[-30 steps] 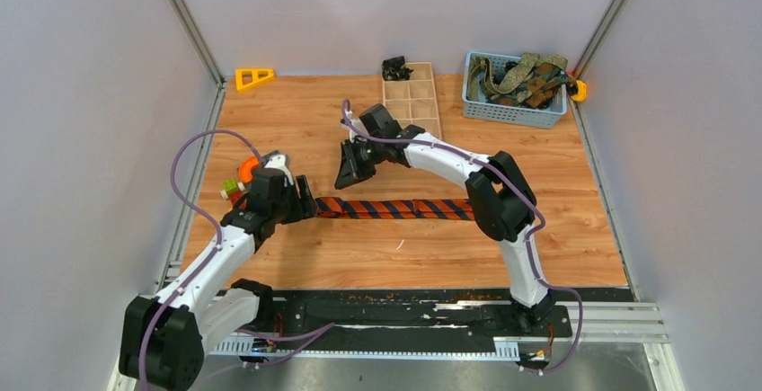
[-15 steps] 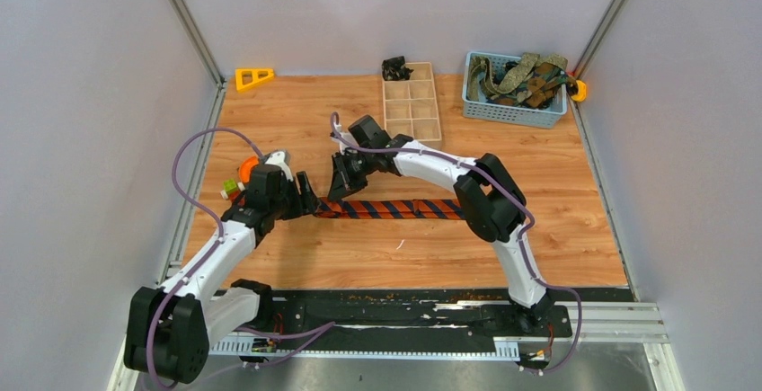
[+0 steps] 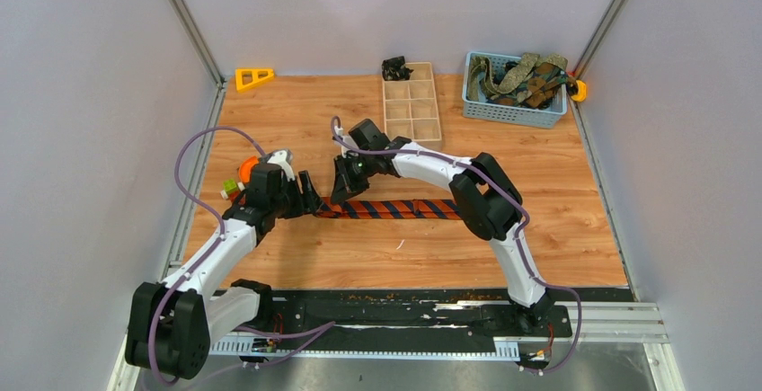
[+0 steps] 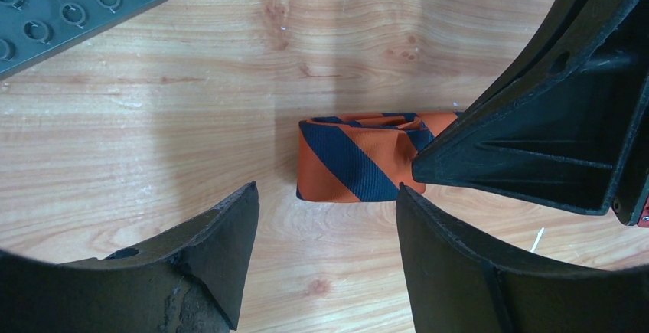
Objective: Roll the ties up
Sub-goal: Roll the tie at the center of the board.
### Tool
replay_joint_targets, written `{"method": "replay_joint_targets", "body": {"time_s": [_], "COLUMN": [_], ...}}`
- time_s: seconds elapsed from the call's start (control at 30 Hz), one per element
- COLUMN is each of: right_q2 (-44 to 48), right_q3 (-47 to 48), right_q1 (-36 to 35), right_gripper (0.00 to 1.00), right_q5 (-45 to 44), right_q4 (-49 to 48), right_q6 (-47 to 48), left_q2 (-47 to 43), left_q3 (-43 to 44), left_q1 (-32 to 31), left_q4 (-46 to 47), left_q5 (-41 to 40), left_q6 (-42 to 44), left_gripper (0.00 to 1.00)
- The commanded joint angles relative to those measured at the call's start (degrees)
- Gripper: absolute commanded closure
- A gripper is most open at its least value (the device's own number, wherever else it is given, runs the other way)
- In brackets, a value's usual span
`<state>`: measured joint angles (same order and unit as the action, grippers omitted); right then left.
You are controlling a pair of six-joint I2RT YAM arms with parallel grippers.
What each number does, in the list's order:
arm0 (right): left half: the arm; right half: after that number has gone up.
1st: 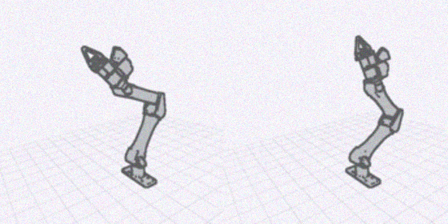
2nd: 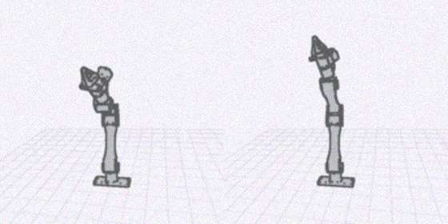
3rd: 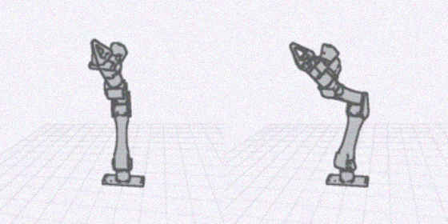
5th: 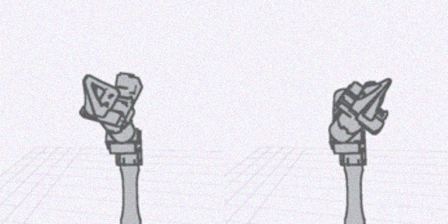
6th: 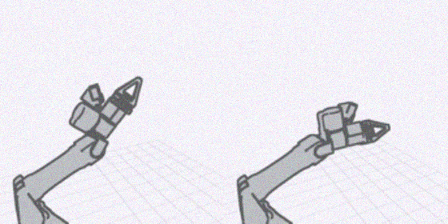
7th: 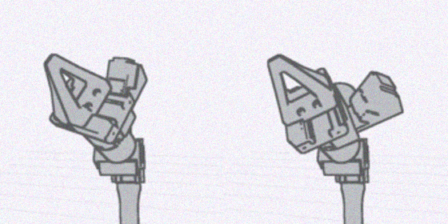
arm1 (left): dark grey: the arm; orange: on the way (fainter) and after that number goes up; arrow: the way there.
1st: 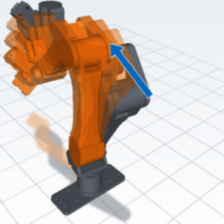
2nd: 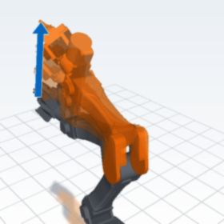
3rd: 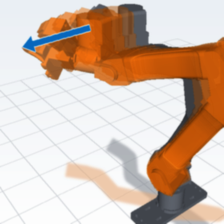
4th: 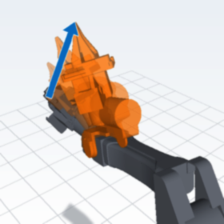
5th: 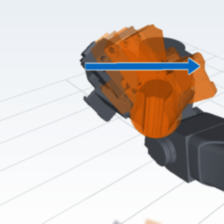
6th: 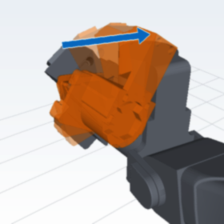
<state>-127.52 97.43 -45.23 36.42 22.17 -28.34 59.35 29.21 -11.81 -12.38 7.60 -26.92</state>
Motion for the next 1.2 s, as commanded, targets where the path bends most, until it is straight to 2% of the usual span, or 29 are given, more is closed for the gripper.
{"method": "replay_joint_targets", "body": {"time_s": [0.0,0.43,0.7,1.17], "right_q2": [-0.23,0.14,1.37,-2.02], "right_q3": [-1.12,-1.33,-1.14,-1.41], "right_q1": [0.64,1.07,0.67,0.93], "right_gripper": [1.0,1.0,0.91,0.95], "right_q5": [-0.57,0.59,3.71,2.56], "right_q4": [-1.15,-1.78,-2.71,-2.62], "right_q6": [1.01,0.8,0.36,0.41], "left_q2": [0.74,2.65,3.15,5.46], "left_q3": [-0.03,-0.98,-1.61,-2.32], "left_q1": [0.46,0.49,0.73,0.93], "left_q4": [3.35,5.83,7.21,9.54], "left_q5": [1.34,2.05,1.96,4.03], "left_q6": [0.9,0.99,0.99,1.39], "left_gripper": [0.27,0.26,0.25,0.23]}}
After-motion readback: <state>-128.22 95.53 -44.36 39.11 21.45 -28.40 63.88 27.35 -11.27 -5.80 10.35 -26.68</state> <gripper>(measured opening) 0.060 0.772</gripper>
